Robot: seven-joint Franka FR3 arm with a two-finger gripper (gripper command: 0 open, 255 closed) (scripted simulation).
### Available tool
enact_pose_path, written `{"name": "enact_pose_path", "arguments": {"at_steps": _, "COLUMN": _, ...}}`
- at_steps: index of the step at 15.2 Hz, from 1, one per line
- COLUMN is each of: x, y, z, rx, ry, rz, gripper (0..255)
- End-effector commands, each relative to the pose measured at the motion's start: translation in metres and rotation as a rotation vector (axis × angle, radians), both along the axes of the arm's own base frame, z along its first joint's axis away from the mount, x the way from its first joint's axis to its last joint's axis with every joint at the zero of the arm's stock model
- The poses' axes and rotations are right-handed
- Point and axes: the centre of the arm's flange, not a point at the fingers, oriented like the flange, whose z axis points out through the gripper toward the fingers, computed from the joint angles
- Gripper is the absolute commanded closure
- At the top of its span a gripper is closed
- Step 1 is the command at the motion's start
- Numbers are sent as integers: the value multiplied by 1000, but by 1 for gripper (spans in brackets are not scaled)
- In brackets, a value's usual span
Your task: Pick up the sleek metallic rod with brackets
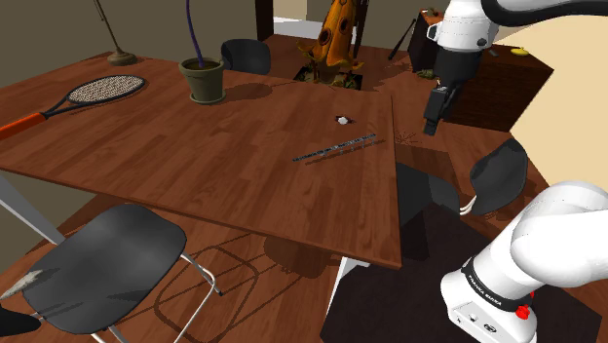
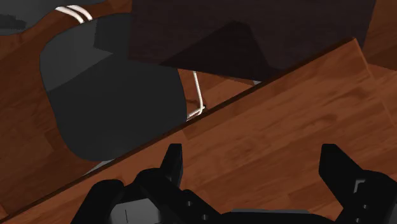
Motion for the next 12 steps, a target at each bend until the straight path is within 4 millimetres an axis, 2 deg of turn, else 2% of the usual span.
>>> {"name": "enact_pose_path", "arguments": {"at_steps": 1, "x": 0, "y": 0, "z": 0, "rx": 0, "ry": 0, "rz": 0, "gripper": 0}}
{"name": "enact_pose_path", "arguments": {"at_steps": 7, "x": 55, "y": -25, "z": -45, "rx": 13, "ry": -11, "rz": 279, "gripper": 0}}
{"name": "enact_pose_path", "arguments": {"at_steps": 12, "x": 105, "y": -34, "z": -82, "rx": 25, "ry": -20, "rz": 511, "gripper": 0}}
